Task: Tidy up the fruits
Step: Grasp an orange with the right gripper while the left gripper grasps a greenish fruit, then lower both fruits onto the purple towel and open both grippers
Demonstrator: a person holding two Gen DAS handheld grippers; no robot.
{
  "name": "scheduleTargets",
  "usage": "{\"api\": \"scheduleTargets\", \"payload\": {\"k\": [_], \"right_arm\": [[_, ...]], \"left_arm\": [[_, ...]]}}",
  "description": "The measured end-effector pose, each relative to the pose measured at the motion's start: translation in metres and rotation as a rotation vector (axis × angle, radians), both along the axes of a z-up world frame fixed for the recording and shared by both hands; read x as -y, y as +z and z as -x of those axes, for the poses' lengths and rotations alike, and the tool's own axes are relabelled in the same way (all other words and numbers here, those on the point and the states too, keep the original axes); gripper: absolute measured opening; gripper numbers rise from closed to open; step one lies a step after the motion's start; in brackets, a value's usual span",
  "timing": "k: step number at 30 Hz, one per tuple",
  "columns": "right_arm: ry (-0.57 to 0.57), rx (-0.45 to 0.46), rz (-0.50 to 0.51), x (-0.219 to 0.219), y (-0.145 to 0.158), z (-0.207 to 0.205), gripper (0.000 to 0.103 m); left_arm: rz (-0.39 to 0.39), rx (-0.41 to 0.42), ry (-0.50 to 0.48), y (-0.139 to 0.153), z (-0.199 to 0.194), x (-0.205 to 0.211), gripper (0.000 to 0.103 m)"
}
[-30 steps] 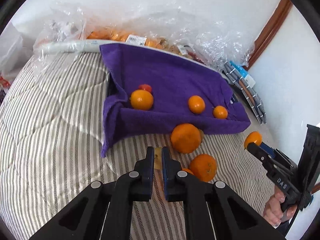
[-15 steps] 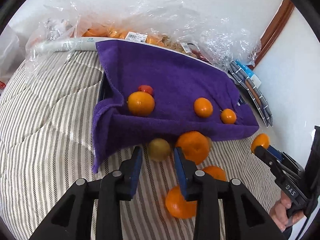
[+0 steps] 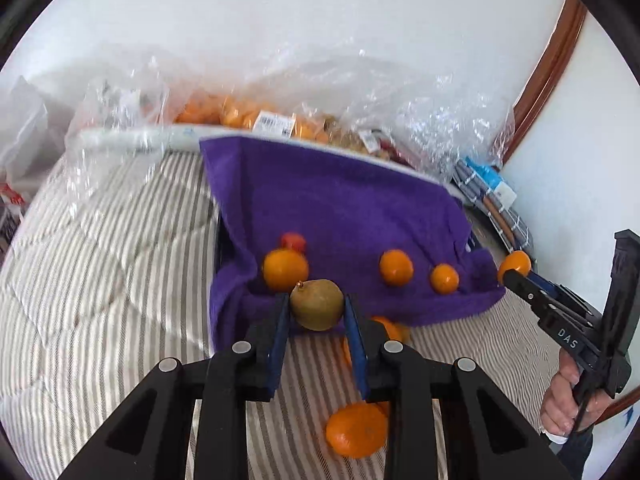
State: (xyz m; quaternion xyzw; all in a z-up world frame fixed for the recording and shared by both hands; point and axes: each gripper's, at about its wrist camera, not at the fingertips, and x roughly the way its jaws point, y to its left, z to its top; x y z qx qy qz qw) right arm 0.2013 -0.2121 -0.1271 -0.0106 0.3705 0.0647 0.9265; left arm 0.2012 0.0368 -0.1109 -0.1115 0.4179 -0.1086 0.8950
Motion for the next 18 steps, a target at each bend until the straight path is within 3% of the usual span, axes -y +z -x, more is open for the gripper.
{"api": "scheduleTargets", "payload": {"k": [4, 9, 18], "right_arm": [[0.019, -0.004, 0.023, -0.001, -0.001, -0.028, 0.037], [0.042, -0.067, 0.040, -0.003, -0.023, -0.051, 0.037], [0.040, -0.140, 0.016, 0.001, -0.047, -0.058, 0.037]], "left_arm": [[-0.022, 0.028, 0.001, 0.001, -0.023, 0.013, 0.026], [-0.027, -0.008, -0.004, -0.019, -0.048, 0.029, 0.026], [-0.104, -0.004, -0.060, -0.038, -0.045, 0.054, 0.027]]}}
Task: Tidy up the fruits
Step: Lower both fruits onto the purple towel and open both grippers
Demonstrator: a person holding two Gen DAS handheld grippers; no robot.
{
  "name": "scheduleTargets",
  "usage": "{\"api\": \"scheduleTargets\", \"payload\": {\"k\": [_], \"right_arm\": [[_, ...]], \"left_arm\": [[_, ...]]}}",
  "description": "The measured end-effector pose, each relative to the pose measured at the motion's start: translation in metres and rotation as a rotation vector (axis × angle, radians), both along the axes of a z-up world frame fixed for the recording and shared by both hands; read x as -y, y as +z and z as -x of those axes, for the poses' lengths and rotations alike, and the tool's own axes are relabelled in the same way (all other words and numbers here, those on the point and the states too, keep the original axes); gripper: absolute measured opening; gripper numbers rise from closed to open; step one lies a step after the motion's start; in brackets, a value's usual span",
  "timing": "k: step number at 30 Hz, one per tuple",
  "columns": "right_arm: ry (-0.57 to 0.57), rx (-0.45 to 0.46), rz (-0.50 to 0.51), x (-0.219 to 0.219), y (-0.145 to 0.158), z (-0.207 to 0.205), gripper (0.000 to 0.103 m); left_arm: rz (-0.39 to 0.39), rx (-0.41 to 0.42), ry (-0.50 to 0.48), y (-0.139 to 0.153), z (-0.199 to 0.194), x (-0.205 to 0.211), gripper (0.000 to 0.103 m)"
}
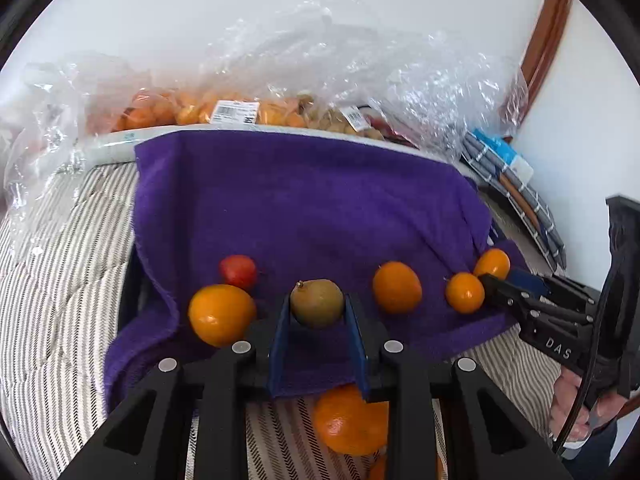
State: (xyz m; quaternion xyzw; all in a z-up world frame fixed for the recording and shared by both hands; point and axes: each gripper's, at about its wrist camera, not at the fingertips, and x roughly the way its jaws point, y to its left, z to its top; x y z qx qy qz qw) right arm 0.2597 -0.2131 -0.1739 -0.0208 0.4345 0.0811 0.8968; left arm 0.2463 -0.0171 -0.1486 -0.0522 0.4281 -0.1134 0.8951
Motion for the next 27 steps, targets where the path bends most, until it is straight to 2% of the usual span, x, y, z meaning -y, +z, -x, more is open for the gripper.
{"api": "scheduleTargets", "payload": {"k": [4, 9, 15, 22, 27], "right_arm": [[-0.010, 0.004, 0.005, 0.000, -0.002, 0.001, 0.038], [-0.034, 0.060, 0.068, -0.002, 0.001, 0.007, 0.048], [-0.045, 0.117, 0.048, -0.005, 0.024, 0.020, 0.048], [-0.061, 0.138, -0.034, -0.014, 0.059, 0.063, 0.048], [-0.016, 0.106, -0.067, -0.035, 0.054, 0.091, 0.048]], "left_arm": [[-0.049, 0.033, -0.017, 0.001, 0.004, 0.005, 0.027], [-0.024, 0.041, -0.024, 0.002, 0.005, 0.001, 0.028], [0.010, 0.082, 0.013, 0.011, 0.020, -0.011, 0.034], [0.052, 0.146, 0.061, 0.024, 0.059, -0.041, 0.043], [0.032, 0.144, 0.115, 0.020, 0.091, -0.071, 0.045]]}}
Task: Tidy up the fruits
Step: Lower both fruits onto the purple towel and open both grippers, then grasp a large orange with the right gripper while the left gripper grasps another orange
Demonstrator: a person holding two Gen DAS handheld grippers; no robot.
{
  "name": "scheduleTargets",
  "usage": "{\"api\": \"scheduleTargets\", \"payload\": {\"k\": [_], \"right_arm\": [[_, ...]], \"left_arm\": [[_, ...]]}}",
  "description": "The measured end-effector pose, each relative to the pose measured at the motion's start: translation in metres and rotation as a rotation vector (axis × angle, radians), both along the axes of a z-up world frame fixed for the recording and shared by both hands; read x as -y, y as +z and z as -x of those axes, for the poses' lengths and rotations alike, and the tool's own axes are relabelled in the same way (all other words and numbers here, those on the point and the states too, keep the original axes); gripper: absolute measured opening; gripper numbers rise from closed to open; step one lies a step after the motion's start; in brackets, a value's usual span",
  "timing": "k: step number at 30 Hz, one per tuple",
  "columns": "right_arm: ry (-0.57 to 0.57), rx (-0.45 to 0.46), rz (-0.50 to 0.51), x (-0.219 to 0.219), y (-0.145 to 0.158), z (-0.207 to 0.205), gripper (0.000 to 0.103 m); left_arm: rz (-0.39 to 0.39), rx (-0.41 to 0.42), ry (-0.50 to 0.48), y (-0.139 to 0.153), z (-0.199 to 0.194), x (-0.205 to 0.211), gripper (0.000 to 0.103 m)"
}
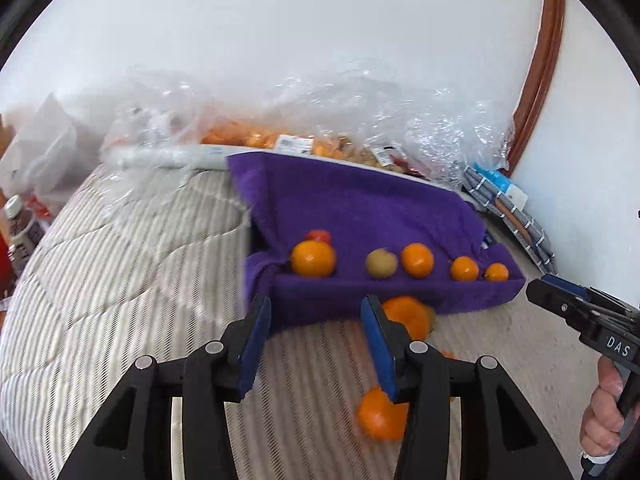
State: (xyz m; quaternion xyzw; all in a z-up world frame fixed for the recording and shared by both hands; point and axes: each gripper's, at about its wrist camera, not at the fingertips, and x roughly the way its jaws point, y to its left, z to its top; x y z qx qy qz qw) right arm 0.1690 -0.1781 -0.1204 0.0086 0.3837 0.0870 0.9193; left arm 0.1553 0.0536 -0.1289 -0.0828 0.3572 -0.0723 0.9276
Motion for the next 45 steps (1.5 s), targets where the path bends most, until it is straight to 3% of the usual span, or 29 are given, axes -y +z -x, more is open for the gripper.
{"api": "scheduleTargets", "payload": {"k": [7, 15, 19, 23, 27, 35, 39, 43, 45], "right_arm": [[0.099, -0.051, -0.036, -0.050, -0.028, 0.027, 0.046], [0.184, -0.104, 0.039, -0.086, -0.050, 0.034, 0.044], [0.183, -0.116, 0.104, -0.096, -0.064, 0.031, 0.044], [0.164, -0.125, 0.104, -0.097, -0.071, 0.021, 0.044], [0.149, -0.126, 0.084, -0.094, -0.072, 0.014, 0.042], [0.105, -0.075, 0.051, -0.065, -0.063, 0.027, 0.042], [0.068, -0.076, 0.017, -0.039, -0.059, 0.036, 0.042], [0.019, -0.058, 0.007, -0.012, -0.054, 0.048, 0.042], [-0.002, -0.052, 0.006, -0.001, -0.051, 0.055, 0.042]], "left_arm": [[-0.061, -0.030, 0.042, -0.010, 0.027, -0.032, 0.045], [-0.073, -0.106, 0.020, -0.023, 0.032, -0.037, 0.049], [-0.079, -0.132, 0.012, -0.027, 0.027, -0.034, 0.049], [-0.043, -0.172, 0.028, -0.032, 0.023, -0.041, 0.049], [-0.004, -0.181, 0.039, -0.033, 0.022, -0.047, 0.049], [-0.090, -0.153, -0.019, -0.032, 0.026, -0.027, 0.050], [-0.026, -0.161, -0.114, -0.029, 0.026, -0.017, 0.057], [0.068, -0.148, -0.150, -0.021, 0.030, -0.007, 0.062], [0.073, -0.146, -0.168, -0.018, 0.031, 0.004, 0.062]]}}
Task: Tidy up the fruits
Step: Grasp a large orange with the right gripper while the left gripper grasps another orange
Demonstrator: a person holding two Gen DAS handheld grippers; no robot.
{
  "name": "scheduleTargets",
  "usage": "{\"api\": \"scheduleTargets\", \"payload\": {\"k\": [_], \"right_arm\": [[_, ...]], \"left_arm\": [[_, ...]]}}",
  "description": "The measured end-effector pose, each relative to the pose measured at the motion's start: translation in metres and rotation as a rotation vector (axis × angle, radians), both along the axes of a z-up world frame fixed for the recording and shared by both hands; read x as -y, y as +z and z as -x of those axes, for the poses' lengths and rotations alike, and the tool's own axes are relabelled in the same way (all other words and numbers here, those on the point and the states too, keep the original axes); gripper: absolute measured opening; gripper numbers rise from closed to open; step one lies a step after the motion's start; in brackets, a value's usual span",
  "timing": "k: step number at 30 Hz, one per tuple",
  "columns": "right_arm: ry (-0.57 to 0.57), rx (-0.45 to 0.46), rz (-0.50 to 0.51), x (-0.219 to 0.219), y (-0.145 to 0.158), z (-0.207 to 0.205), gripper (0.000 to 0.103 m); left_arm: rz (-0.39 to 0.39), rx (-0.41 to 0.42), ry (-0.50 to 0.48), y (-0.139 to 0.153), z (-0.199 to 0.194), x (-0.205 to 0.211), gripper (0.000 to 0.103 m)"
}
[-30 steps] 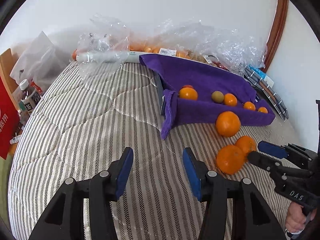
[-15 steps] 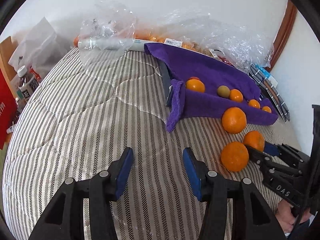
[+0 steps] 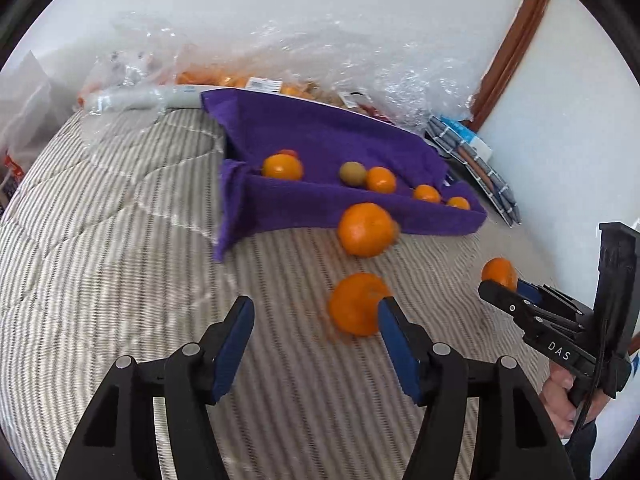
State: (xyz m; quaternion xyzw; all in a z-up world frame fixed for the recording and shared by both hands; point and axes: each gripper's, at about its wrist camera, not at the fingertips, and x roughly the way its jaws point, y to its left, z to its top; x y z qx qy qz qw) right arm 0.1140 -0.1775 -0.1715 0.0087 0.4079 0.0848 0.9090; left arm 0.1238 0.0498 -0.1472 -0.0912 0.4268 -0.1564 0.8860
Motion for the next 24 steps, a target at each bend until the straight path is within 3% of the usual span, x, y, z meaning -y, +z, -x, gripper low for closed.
{"api": "scheduleTargets", "payload": {"k": [6, 9, 13, 16, 20, 24], "right_arm": [[-0.037, 0.023, 0.020, 0.025, 0.007, 0.011, 0.042], [-0.046, 0.028, 0.033, 0.031, 0.007, 0.013, 0.042], [-0.050, 0.029, 0.047, 0.035, 0.003, 0.014, 0.042], [-0.047, 0.023, 0.040, 0.037, 0.001, 0.015, 0.042], [-0.044, 0.018, 0.022, 0.037, -0.002, 0.016, 0.042], [-0.042, 0.013, 0.007, 0.035, -0.004, 0.017, 0.042]], "left_arm": [[-0.064, -0.002, -0.052, -0.003, -0.001, 0.038, 0.062], [-0.123, -0.019, -0.045, -0.010, -0.006, 0.053, 0.062], [-0.141, -0.039, -0.032, -0.018, -0.011, 0.059, 0.060], [-0.147, -0.027, -0.027, -0.017, -0.010, 0.059, 0.056], [-0.170, -0.018, -0.012, -0.017, -0.009, 0.058, 0.040], [-0.153, -0.028, -0.010, -0.016, -0.009, 0.054, 0.039]]}}
